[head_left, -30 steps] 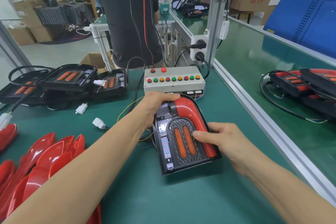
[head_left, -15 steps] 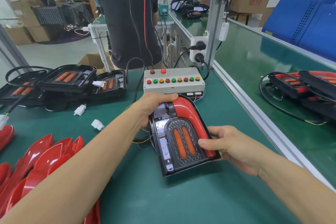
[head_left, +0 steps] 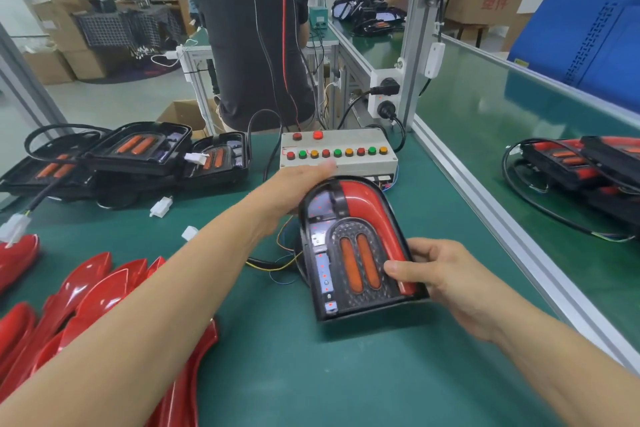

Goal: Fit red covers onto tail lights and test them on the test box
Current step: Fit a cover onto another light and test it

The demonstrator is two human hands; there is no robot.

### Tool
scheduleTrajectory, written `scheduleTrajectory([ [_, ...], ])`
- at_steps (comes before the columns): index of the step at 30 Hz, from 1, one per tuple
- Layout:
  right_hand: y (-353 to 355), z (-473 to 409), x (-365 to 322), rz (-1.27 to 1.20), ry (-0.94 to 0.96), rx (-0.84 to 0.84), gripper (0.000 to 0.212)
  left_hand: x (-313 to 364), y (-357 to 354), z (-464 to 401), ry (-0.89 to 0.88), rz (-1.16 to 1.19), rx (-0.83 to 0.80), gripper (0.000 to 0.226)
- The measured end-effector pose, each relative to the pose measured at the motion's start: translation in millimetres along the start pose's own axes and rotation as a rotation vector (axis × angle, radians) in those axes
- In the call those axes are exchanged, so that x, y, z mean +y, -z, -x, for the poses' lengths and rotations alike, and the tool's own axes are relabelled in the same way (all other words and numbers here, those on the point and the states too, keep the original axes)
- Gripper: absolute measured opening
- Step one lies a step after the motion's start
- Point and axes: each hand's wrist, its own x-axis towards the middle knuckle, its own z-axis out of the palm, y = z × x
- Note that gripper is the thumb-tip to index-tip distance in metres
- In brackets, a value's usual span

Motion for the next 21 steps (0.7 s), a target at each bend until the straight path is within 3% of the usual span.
scheduleTrajectory([
  [2,4.4,-1.6,-1.0,0.021,-0.029,-0.007,0.025,6.7,22.6,4.3,-0.014,-0.105,0.116,0.029],
  [5,9.2,-5.6,1.6,0.061,-0.046,-0.011,0.04,19.8,75.7,23.5,-0.08,-0.198,0.291,0.007],
  [8,13.7,-9.9,6.5,0.064,-0.057,-0.031,0.045,26.1,136.8,49.3,-0.087,-0.372,0.427,0.013],
  [11,18.7,-13.1,12.1,0.046,-0.055,-0.018,0.039,21.0,198.1,73.3,0.12,-0.718,0.476,0.012],
  [16,13.9,-21.2,15.5,0.025,-0.072,0.036,0.033,-18.3,263.4,114.6,0.552,-0.929,0.482,0.009],
  [21,12.2,-23.9,18.5,0.018,-0.074,0.035,0.031,-64.1,265.8,120.5,0.616,-0.938,0.543,0.034],
])
